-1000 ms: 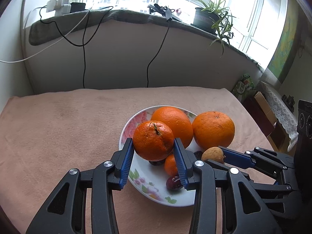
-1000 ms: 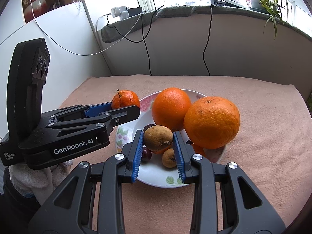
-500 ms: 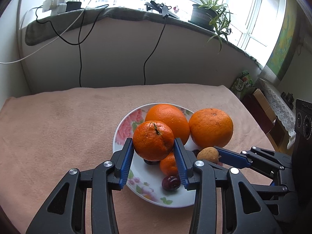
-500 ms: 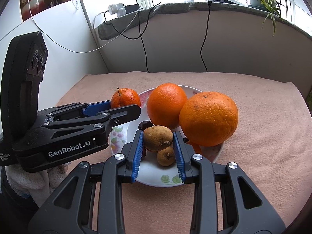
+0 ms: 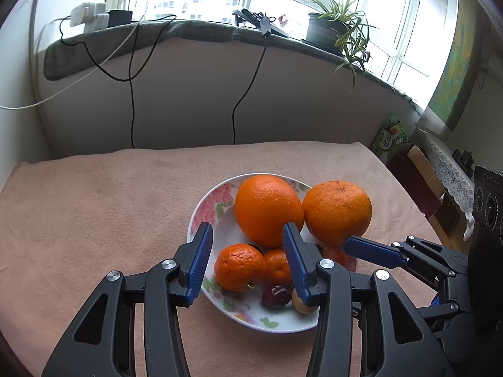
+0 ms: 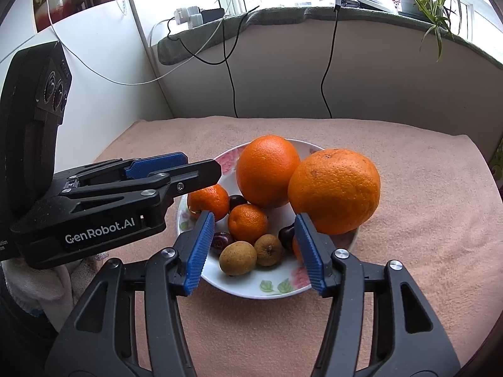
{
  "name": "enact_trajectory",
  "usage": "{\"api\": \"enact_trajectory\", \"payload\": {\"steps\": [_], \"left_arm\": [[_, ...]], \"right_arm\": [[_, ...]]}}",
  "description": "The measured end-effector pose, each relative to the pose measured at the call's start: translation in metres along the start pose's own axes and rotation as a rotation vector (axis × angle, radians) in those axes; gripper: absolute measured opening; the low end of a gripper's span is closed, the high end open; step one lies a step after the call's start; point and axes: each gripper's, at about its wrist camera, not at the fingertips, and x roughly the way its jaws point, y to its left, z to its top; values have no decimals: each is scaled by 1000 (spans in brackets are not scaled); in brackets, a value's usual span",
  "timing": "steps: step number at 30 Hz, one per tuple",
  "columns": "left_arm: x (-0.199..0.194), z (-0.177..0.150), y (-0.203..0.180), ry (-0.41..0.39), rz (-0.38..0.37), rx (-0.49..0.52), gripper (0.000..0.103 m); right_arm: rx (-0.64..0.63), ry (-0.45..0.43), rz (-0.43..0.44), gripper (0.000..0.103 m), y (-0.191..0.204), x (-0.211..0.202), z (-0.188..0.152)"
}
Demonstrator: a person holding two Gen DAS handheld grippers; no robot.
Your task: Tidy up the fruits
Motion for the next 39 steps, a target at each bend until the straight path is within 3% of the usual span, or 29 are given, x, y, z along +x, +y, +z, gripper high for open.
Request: {"api": "enact_trajectory", "payload": {"steps": [2, 12, 24, 39], "left_arm": [[-2, 0, 0, -8, 0, -1, 60], [-10, -1, 2, -25, 10, -14, 74], [-27, -6, 11, -44, 43, -50, 77], [-68, -19, 4, -114, 100, -38, 77]], "right_arm": [[0, 1, -4, 56, 0, 0, 0], [-15, -13, -16, 74, 4, -5, -1], [5, -47, -113, 90, 6, -26, -3], [0, -123, -172, 99, 20, -53, -7]]}}
